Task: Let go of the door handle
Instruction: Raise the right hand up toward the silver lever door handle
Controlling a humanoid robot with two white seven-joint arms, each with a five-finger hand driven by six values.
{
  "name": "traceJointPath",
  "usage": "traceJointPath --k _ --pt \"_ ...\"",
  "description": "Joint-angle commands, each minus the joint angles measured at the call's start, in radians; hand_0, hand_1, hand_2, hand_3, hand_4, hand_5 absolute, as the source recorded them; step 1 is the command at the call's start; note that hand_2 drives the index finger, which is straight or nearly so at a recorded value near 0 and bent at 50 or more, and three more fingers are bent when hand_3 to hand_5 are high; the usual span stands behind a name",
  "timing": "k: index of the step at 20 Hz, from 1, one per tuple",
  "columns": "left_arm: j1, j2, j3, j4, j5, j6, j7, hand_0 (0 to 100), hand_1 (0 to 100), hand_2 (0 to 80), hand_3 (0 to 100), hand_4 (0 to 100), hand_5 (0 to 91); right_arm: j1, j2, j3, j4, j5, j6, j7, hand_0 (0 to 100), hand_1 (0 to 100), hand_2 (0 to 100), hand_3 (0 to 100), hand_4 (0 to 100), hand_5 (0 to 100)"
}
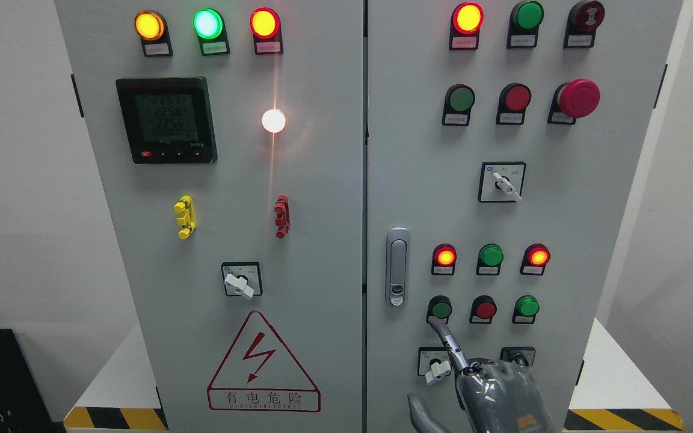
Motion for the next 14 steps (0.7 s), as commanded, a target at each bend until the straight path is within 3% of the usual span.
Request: traceJointPath --k 1,10,14 --pt "0.000 0.000 0.000 0.000 0.000 -0.001 -0.001 12 56 0.0 0 0 0.0 -0.054 0.072 0.051 0.083 0.096 0.005 0.000 46 21 0 96 100 100" --pt "0.000 0.000 0.000 0.000 0.000 -0.001 -0.001 12 56 0.0 0 0 0.0 -0.053 0.128 0.066 0.112 0.144 0.017 0.000 46 21 0 96 100 100" --pt "0.000 0.000 0.000 0.000 0.000 -0.001 -0.001 12 56 0.0 0 0 0.0 -0.054 0.129 0.080 0.127 0.145 0.052 -0.005 45 20 0 95 99 100"
